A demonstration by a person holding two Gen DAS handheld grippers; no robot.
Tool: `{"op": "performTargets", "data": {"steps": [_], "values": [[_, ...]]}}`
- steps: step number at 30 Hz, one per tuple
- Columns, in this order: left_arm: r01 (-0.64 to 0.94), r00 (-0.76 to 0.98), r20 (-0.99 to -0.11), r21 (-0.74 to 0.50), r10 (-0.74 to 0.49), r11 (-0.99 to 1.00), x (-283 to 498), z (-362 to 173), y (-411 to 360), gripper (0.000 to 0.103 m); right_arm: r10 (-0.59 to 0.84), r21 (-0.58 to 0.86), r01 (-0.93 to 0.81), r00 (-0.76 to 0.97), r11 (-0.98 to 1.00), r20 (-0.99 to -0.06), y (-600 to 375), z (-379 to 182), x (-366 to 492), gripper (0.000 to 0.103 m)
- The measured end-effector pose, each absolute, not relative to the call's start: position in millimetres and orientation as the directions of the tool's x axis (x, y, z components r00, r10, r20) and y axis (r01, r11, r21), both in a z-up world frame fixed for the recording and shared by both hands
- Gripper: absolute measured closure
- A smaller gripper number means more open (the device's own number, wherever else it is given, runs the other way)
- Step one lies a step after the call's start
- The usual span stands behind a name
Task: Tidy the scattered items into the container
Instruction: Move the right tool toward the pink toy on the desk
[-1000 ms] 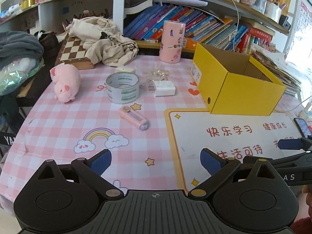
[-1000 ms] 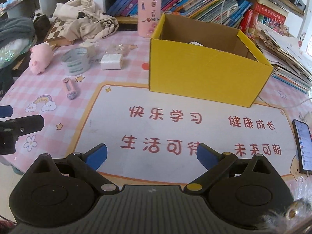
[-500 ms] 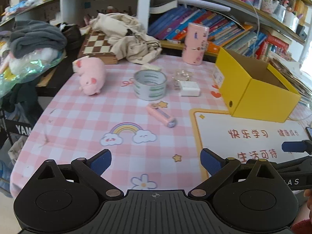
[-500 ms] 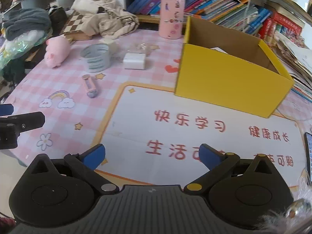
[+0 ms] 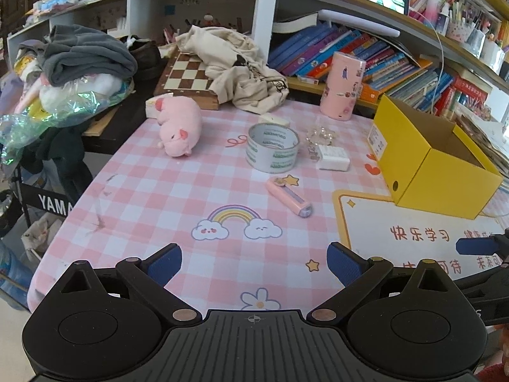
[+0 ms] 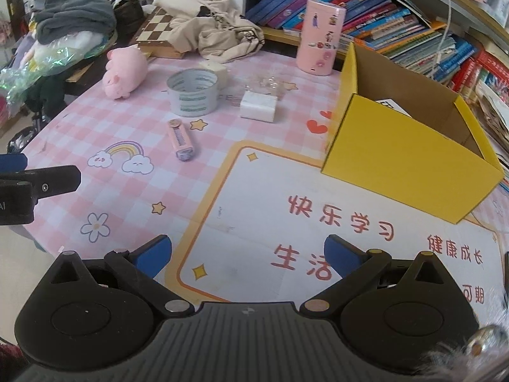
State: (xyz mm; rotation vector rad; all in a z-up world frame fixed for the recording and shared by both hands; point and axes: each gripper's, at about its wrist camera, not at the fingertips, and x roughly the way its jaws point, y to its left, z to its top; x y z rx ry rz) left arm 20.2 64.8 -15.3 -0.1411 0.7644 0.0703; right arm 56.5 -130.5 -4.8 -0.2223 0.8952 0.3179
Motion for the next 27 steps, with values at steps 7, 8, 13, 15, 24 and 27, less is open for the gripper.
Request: {"op": "performTargets", "data": {"steps": [7, 8, 13, 15, 24, 27], "values": [[-0.142, 0.711, -0.702, -0.096, 0.034, 0.985, 26.3, -18.6, 71.1, 0.004, 0.205, -0.060, -0.408, 0.574, 0.911, -0.793, -119.5, -8.8, 64.8, 0.000], [-0.145, 0.708, -0.705, -0.094, 0.037, 0.985, 28.1, -19.5, 71.3, 0.004, 0.207, -0.059, -0.412, 0.571, 0.909, -0.794, -118.6, -9.9, 66.5, 0.000], [-0.145, 0.698, -0.715, -0.069, 0.053, 0.987, 38.4, -22.5, 70.7, 0.004, 0.226, -0.051, -0.431, 0.564, 0.901, -0.794, -114.2, -15.0, 80.3, 0.000], [-0.153, 0.694, -0.717, -0.060, 0.064, 0.986, 43.7, -22.9, 72.1, 0.004, 0.233, -0.049, -0.442, 0.559, 0.896, -0.796, -111.1, -16.0, 87.7, 0.000], [-0.201, 0.671, -0.737, -0.075, 0.082, 0.977, 69.0, -32.1, 79.8, 0.004, 0.289, -0.063, -0.545, 0.535, 0.836, -0.793, -92.1, -20.9, 116.2, 0.002], [-0.207, 0.676, -0.733, -0.089, 0.077, 0.974, 75.6, -34.4, 81.6, 0.004, 0.313, -0.066, -0.575, 0.535, 0.816, -0.785, -86.8, -23.0, 125.3, 0.009]]}}
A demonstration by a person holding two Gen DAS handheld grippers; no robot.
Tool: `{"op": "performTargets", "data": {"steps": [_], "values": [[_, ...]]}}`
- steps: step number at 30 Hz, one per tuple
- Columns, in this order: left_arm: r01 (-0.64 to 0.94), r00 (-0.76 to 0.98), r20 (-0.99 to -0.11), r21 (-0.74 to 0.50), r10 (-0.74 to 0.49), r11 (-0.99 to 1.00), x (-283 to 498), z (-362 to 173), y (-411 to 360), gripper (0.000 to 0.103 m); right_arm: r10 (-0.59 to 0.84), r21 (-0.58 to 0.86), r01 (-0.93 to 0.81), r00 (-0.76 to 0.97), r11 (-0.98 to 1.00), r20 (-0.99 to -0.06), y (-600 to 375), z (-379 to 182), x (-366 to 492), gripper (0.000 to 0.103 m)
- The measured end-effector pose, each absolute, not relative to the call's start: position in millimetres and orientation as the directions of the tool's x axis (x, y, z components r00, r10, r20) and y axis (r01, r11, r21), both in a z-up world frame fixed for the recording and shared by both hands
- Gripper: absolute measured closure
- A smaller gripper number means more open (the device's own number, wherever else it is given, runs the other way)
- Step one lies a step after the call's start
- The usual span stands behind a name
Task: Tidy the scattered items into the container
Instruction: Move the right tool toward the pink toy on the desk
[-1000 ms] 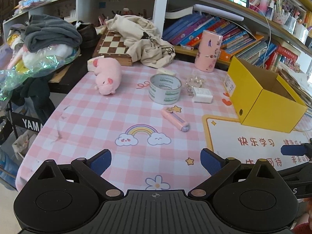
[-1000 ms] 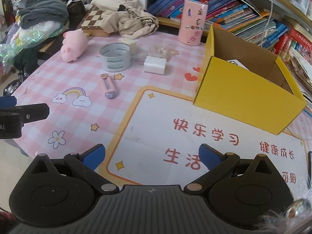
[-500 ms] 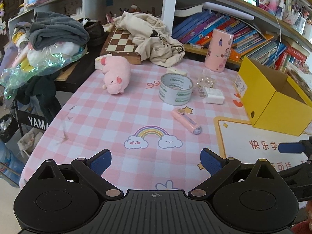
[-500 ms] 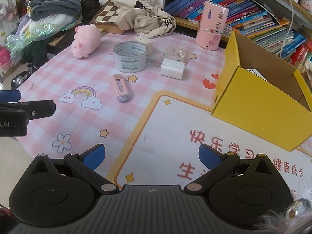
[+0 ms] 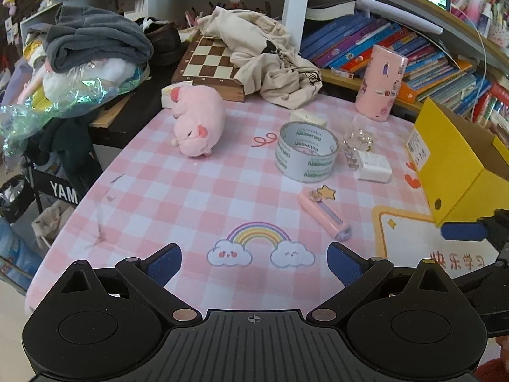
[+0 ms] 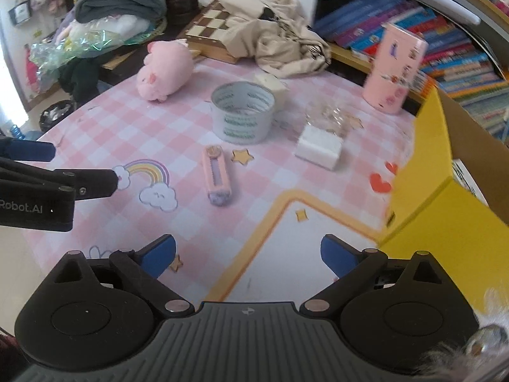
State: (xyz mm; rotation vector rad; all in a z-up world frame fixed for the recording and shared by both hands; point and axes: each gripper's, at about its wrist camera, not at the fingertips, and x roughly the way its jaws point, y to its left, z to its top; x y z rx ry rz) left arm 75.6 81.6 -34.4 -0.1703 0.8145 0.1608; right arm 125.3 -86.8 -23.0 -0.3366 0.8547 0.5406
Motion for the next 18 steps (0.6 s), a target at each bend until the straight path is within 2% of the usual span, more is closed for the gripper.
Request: {"op": "performTargets", "data": {"steps": [1, 5, 7, 10, 18], "values": [[-0.207, 0.675, -0.734, -0.092, 0.074, 0.974, 78.6, -35.3, 81.7, 0.004, 0.317, -0.068, -0.580, 0.535, 0.811, -0.784, -85.5, -23.9, 128.4, 0.017], [-0.206, 0.679, -0.731, -0.100, 0.068, 0.974, 91.4, -37.5, 82.2, 0.004, 0.335, -0.051, -0.602, 0.509, 0.797, -0.793, -81.1, -30.1, 145.2, 0.025], [-0.205, 0.689, -0.722, -0.103, 0.068, 0.973, 98.9, -36.7, 83.7, 0.004, 0.351, -0.036, -0.619, 0.491, 0.785, -0.797, -78.4, -34.2, 152.6, 0.034], [-0.195, 0.702, -0.709, -0.097, 0.070, 0.976, 112.3, -35.6, 84.8, 0.004, 0.371, -0.021, -0.641, 0.470, 0.767, -0.801, -72.5, -40.5, 161.6, 0.038], [-0.117, 0.701, -0.712, -0.088, 0.020, 0.989, 156.6, -36.9, 81.5, 0.004, 0.429, 0.012, -0.690, 0.435, 0.723, -0.792, -55.5, -53.1, 178.5, 0.038]]}}
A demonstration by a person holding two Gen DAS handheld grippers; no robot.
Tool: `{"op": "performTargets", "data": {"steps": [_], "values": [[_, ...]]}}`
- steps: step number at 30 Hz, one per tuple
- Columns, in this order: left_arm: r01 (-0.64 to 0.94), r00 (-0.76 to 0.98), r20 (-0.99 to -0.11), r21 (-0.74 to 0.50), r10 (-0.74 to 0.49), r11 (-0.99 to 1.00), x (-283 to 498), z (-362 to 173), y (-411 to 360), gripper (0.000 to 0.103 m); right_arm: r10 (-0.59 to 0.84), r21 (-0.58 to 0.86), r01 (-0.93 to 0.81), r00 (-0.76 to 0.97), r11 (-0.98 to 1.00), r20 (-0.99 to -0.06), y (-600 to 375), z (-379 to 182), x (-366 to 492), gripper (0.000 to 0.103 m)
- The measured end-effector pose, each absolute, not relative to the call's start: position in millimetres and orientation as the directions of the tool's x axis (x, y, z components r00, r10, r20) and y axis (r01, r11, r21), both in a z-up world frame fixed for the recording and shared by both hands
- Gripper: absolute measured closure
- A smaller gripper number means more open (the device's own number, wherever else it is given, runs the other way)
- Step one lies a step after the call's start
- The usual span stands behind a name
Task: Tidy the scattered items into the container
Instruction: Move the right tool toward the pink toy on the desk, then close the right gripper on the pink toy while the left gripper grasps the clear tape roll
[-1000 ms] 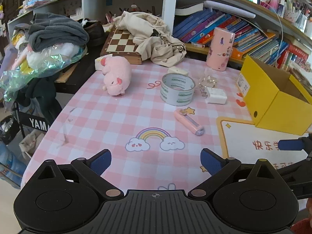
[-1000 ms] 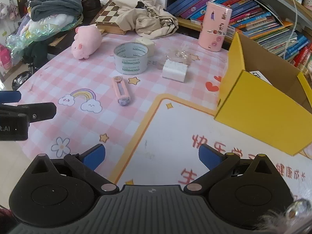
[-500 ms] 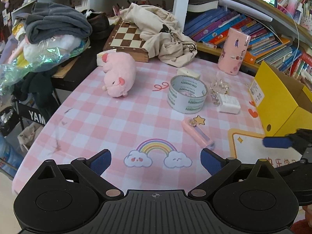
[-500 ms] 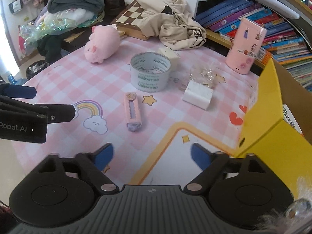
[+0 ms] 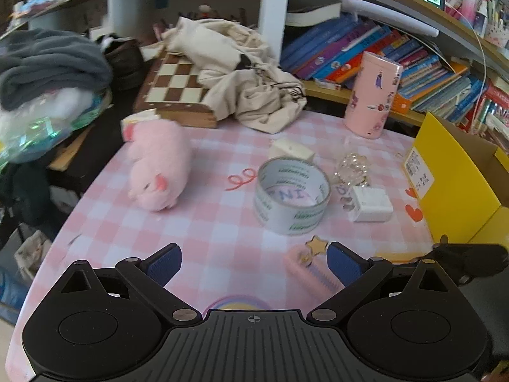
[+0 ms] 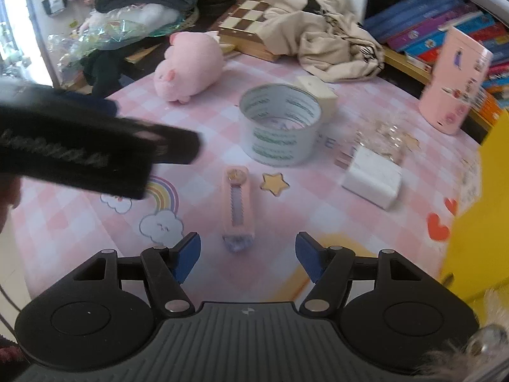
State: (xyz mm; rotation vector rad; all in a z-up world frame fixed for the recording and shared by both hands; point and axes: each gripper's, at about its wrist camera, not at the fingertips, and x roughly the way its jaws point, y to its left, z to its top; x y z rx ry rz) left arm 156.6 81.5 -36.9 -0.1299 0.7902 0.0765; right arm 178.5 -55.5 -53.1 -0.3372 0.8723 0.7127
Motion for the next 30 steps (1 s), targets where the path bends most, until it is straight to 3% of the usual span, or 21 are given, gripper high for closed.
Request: {"op": "performTargets", "data": {"steps": [11, 19, 30], "values": [[-0.032, 0.647, -0.761, -0.093, -0.050, 0.995, 219.4, -54.6, 74.6, 0.004, 0.469, 0.047, -0.698, 0.428, 0.714, -0.772, -47.4, -65.3, 200.3, 0.047], [0.017, 0.635, -0.770, -0.078, -0.071, 0.997, 248.8, -64.9, 61.3, 0.004, 0.481, -0.004, -0.748, 0.432, 0.664, -0.763, -50.7, -63.8, 194.7, 0.075], [-0.015, 0.655, -0.755, -0.062, -0.037, 0.998, 267.3, -74.1, 58.3, 0.004, 0.442, 0.004, -0.707, 0.438, 0.708, -0.783, -64.6, -60.4, 193.8, 0.078]]}}
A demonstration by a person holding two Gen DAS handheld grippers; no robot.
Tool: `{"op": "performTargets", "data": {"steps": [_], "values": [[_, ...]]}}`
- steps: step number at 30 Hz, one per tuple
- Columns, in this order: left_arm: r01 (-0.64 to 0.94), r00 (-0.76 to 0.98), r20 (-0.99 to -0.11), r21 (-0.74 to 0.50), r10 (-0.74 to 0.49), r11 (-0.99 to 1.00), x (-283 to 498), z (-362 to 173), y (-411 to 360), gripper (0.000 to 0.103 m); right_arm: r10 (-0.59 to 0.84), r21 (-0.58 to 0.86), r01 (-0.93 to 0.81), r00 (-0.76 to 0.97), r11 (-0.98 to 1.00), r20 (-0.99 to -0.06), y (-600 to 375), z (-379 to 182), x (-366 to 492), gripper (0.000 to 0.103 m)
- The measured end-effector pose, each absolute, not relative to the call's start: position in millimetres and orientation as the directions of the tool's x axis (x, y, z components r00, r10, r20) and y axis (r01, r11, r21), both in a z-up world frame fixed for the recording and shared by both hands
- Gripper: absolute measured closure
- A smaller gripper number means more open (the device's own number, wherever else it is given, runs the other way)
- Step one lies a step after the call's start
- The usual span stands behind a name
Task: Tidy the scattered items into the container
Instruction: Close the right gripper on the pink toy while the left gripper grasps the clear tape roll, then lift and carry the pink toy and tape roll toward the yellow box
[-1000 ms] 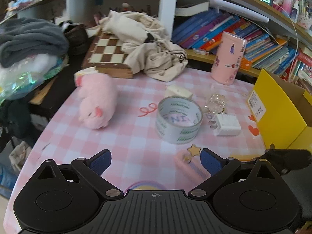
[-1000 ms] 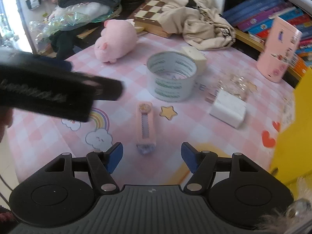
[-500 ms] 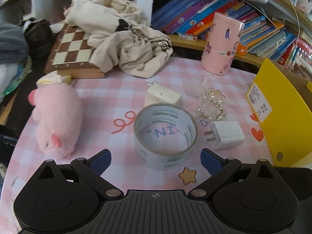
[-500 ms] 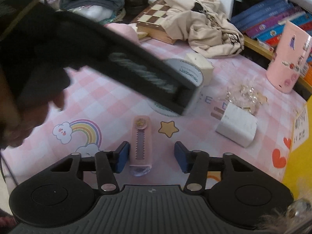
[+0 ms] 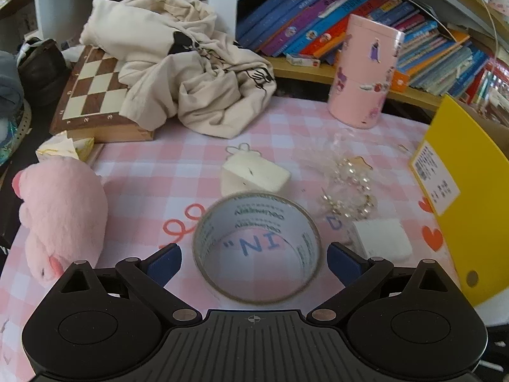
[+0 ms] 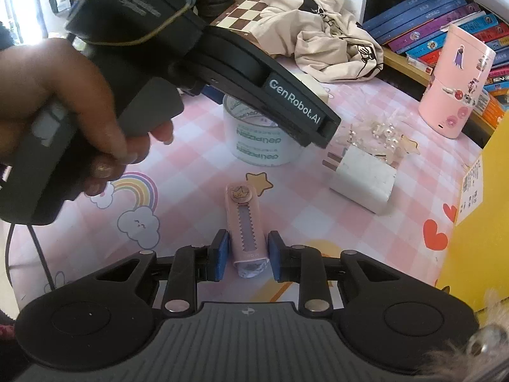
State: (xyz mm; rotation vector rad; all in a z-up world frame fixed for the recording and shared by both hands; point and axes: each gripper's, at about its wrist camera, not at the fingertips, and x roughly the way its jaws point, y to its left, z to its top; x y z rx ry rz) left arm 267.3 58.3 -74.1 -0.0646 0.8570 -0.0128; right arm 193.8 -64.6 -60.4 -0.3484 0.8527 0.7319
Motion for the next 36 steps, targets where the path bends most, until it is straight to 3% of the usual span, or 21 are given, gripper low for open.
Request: {"op": "performTargets", "data": {"steps": [5, 8, 15, 23, 26, 28, 36], "values": [[-0.023, 0.660, -0.751, -0.057, -0.028, 0.998, 272.4, -80.1, 60.1, 0.005, 0.440, 0.002, -0.704, 0.441, 0.710, -0.783, -64.9, -59.6, 190.0, 0.078], [-0.005, 0.668, -0.743, -0.062, -0.043, 0.998, 270.8, -80.2, 59.5, 0.017, 0.439, 0.003, -0.703, 0.441, 0.711, -0.783, -64.0, -59.1, 190.4, 0.077], [-0.037, 0.661, -0.748, -0.117, -0.064, 0.992, 258.9, -75.4, 75.1, 0.017, 0.427, 0.003, -0.687, 0.448, 0.726, -0.786, -64.2, -59.0, 194.9, 0.064], [-0.138, 0.661, -0.749, -0.182, -0.046, 0.973, 218.1, -63.2, 102.7, 0.017, 0.444, 0.008, -0.706, 0.436, 0.708, -0.783, -56.2, -59.8, 198.6, 0.064], [-0.152, 0.652, -0.756, -0.202, -0.056, 0.967, 200.2, -61.4, 107.2, 0.017, 0.449, 0.013, -0.711, 0.430, 0.703, -0.783, -54.6, -59.8, 198.1, 0.070], [-0.169, 0.645, -0.762, -0.217, -0.059, 0.961, 190.2, -61.0, 109.2, 0.017, 0.450, 0.005, -0.720, 0.428, 0.694, -0.784, -53.5, -59.4, 195.3, 0.080], [-0.236, 0.649, -0.755, -0.312, -0.090, 0.920, 170.3, -56.0, 122.6, 0.017, 0.433, 0.031, -0.702, 0.403, 0.712, -0.806, -55.6, -55.4, 189.0, 0.080]]}}
